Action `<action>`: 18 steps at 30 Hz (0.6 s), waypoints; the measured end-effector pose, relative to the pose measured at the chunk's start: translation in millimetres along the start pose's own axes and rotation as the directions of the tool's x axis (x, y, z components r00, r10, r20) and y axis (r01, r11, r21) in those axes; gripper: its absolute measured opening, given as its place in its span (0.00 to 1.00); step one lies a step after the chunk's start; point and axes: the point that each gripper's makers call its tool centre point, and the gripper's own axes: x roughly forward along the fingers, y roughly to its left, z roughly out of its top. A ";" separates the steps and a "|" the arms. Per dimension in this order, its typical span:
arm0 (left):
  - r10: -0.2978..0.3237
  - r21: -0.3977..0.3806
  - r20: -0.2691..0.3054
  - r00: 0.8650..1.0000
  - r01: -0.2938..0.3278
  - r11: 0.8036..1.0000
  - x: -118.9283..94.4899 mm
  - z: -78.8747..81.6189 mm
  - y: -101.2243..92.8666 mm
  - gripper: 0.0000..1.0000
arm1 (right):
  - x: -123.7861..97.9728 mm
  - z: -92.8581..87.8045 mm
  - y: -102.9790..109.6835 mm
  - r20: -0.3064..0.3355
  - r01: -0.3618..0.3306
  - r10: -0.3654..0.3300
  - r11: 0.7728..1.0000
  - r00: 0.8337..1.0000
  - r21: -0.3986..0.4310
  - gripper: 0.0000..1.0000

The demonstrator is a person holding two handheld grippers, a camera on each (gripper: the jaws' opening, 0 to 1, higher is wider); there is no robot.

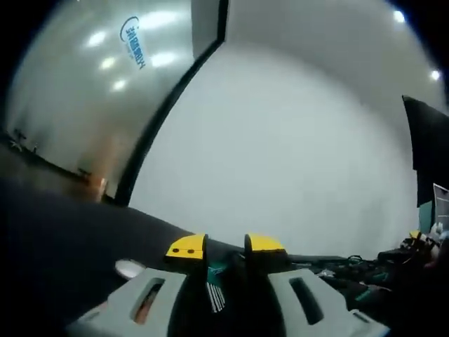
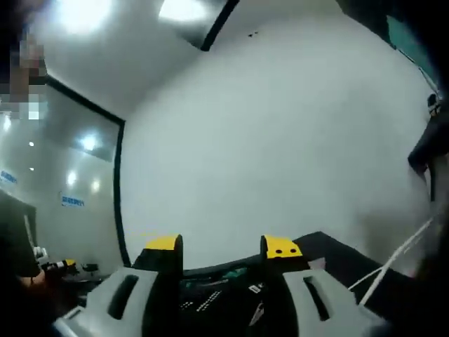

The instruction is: Pick up the tools and put them into their designated positions in the toolbox.

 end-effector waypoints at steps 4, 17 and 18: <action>-0.003 0.030 -0.020 1.000 0.004 1.000 1.0 -3.8 -3.2 0.21 | 27.5 -8.0 -9.2 -0.150 0.095 -0.105 0.993 0.983 -0.071 0.30; -0.002 0.107 -0.066 0.998 0.009 0.994 3.9 -13.2 -2.6 0.21 | 87.6 -16.3 26.8 -0.562 -0.339 -0.170 0.645 0.810 -0.684 0.26; -0.003 0.110 -0.068 0.998 0.010 0.994 4.1 -13.4 -2.8 0.21 | 83.5 -19.4 26.1 -0.576 -0.367 -0.201 0.598 0.793 -0.713 0.26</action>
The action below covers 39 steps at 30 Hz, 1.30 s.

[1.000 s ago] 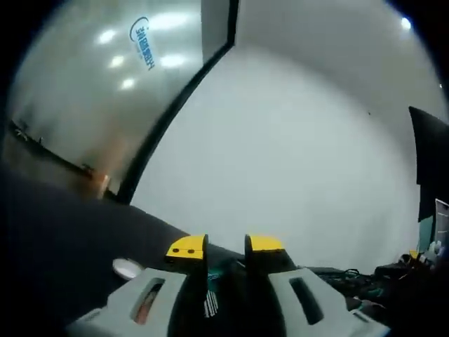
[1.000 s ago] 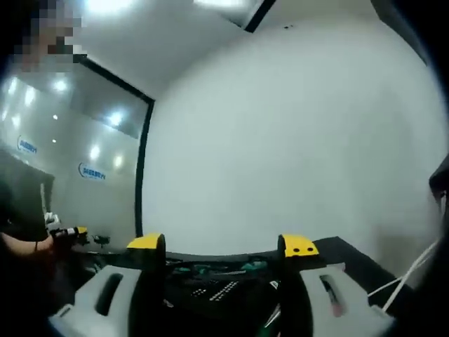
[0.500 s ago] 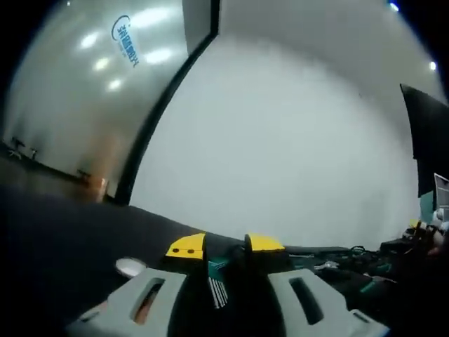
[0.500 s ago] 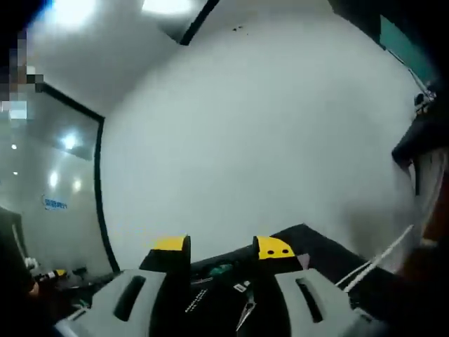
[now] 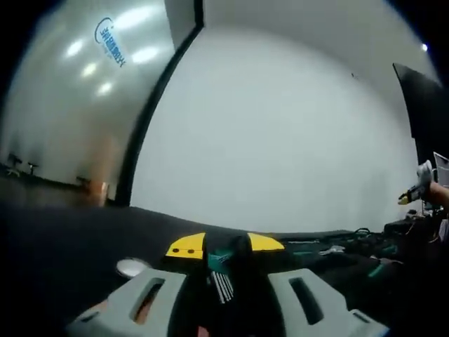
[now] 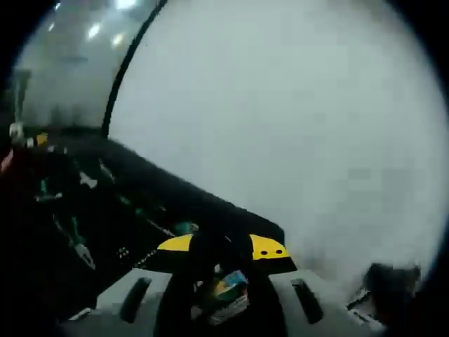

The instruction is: Pick up the tools and put them into their designated positions in the toolbox.

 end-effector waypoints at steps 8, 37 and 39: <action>-0.012 -0.008 0.010 1.000 0.013 1.000 0.6 2.3 -0.5 0.21 | 10.1 -54.6 59.8 -0.213 -0.188 0.135 0.949 0.968 -0.254 0.16; -0.034 0.023 0.016 0.999 0.033 0.999 -1.2 3.2 -3.3 0.21 | 25.3 -78.5 62.5 -0.205 -0.016 0.095 0.936 0.974 0.353 0.00; -0.034 0.026 0.013 0.999 0.033 0.999 -0.8 2.7 -2.9 0.21 | 14.6 -64.7 58.2 -0.191 -0.003 0.086 0.919 0.978 0.394 0.00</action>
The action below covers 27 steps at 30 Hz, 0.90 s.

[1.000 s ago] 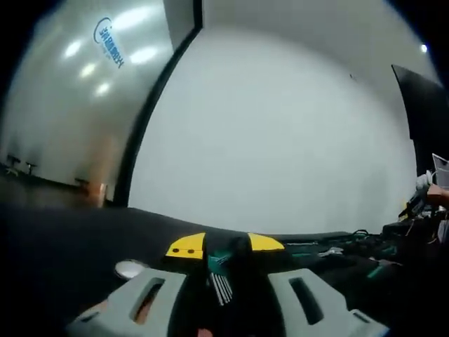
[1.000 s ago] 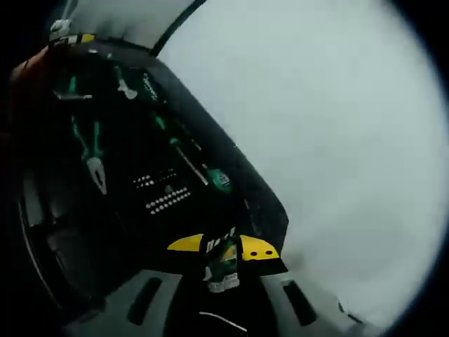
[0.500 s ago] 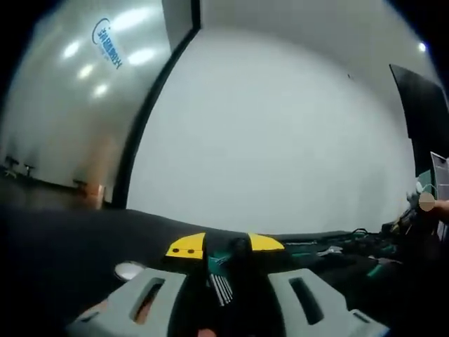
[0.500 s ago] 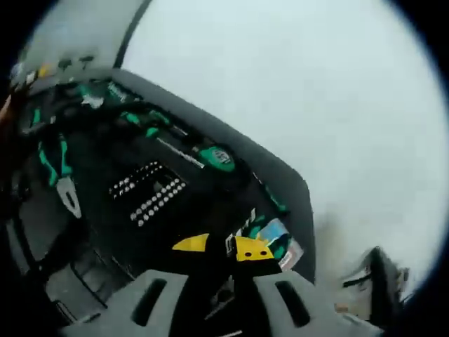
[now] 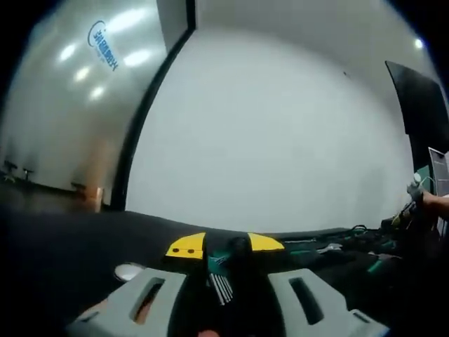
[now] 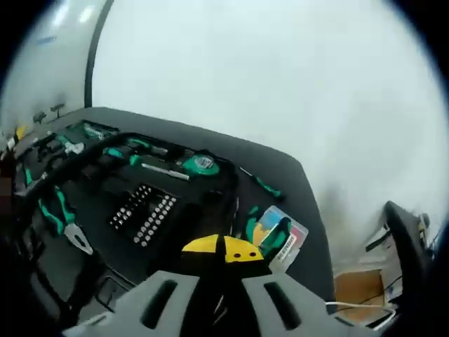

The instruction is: Pick up the tools and put them into their designated positions in the toolbox.

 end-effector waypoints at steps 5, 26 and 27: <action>-0.002 0.009 -0.005 1.000 0.003 1.000 0.6 -1.4 -0.7 0.21 | 0.0 4.8 -4.8 -0.052 0.014 -0.020 0.994 0.998 -0.111 0.00; -0.011 0.027 -0.015 1.000 0.011 1.000 0.6 -4.0 -2.4 0.21 | 21.7 -14.6 -10.3 -0.036 0.009 -0.008 1.000 0.999 0.029 0.00; -0.011 0.028 -0.015 1.000 0.011 1.000 0.6 -3.9 -2.5 0.21 | 18.3 -15.2 -9.7 -0.061 0.017 -0.016 1.000 0.998 0.005 0.00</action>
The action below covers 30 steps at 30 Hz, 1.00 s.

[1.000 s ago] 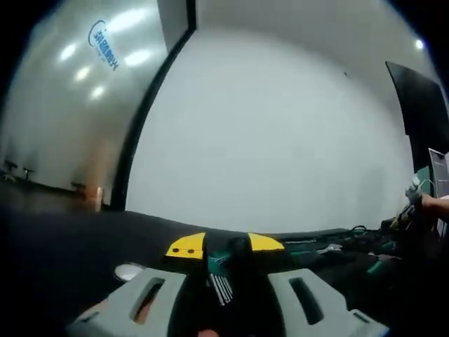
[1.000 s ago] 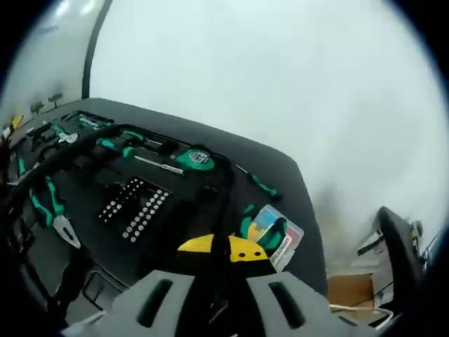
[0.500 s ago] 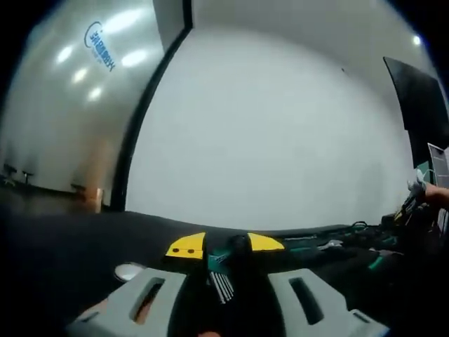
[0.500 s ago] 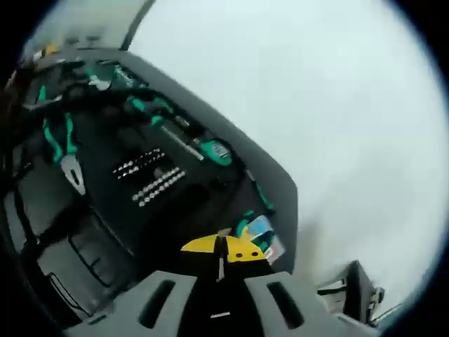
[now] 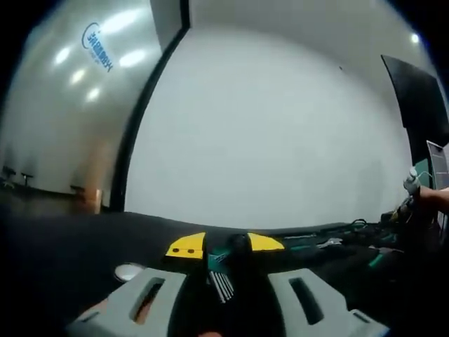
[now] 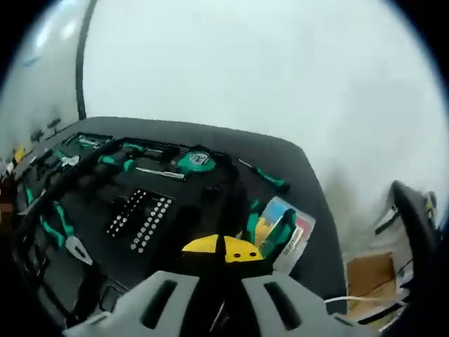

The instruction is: Pick up the tools and put them into their designated positions in the toolbox.

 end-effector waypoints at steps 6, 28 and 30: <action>-0.004 0.009 -0.006 1.000 0.004 1.000 0.7 -1.4 0.4 0.21 | -10.5 10.4 -1.7 -0.009 0.008 -0.009 0.998 1.000 -0.067 0.00; -0.003 0.032 -0.020 1.000 0.004 0.999 0.9 -4.6 0.6 0.21 | 28.3 -14.2 -2.3 -0.069 -0.071 0.064 0.992 0.996 -0.101 0.00; -0.003 0.032 -0.020 1.000 0.004 0.999 0.9 -4.4 0.7 0.21 | 32.5 -10.0 -4.6 -0.058 -0.082 0.077 0.993 0.995 -0.090 0.00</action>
